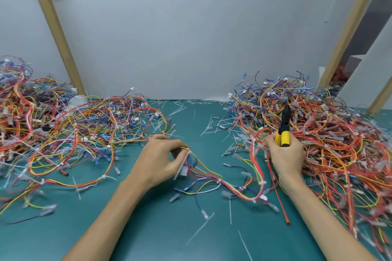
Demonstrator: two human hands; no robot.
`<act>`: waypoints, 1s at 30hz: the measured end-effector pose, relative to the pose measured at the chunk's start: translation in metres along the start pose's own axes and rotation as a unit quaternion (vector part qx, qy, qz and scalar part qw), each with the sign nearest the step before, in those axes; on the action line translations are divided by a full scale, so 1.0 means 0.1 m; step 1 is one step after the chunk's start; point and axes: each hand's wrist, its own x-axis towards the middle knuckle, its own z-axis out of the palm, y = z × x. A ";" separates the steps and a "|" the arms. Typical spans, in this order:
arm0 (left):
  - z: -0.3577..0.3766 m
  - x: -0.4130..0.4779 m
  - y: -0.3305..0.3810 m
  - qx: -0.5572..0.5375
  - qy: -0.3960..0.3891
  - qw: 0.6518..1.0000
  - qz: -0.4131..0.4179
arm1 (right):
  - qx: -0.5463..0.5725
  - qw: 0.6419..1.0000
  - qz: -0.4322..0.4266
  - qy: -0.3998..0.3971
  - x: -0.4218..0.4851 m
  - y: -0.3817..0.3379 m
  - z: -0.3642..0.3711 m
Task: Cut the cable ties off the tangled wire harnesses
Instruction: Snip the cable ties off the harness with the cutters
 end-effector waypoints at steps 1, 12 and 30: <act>0.01 0.00 0.09 -0.047 0.000 0.999 -0.015 | -0.004 1.000 0.006 -0.002 0.01 0.01 0.00; 0.11 0.03 0.33 -0.387 -0.142 0.894 -0.174 | -0.086 0.990 -0.022 -0.108 -0.02 -0.03 0.01; 0.02 -0.03 0.00 -0.437 -0.211 0.862 -0.148 | -0.131 0.979 -0.053 -0.145 -0.06 -0.11 -0.03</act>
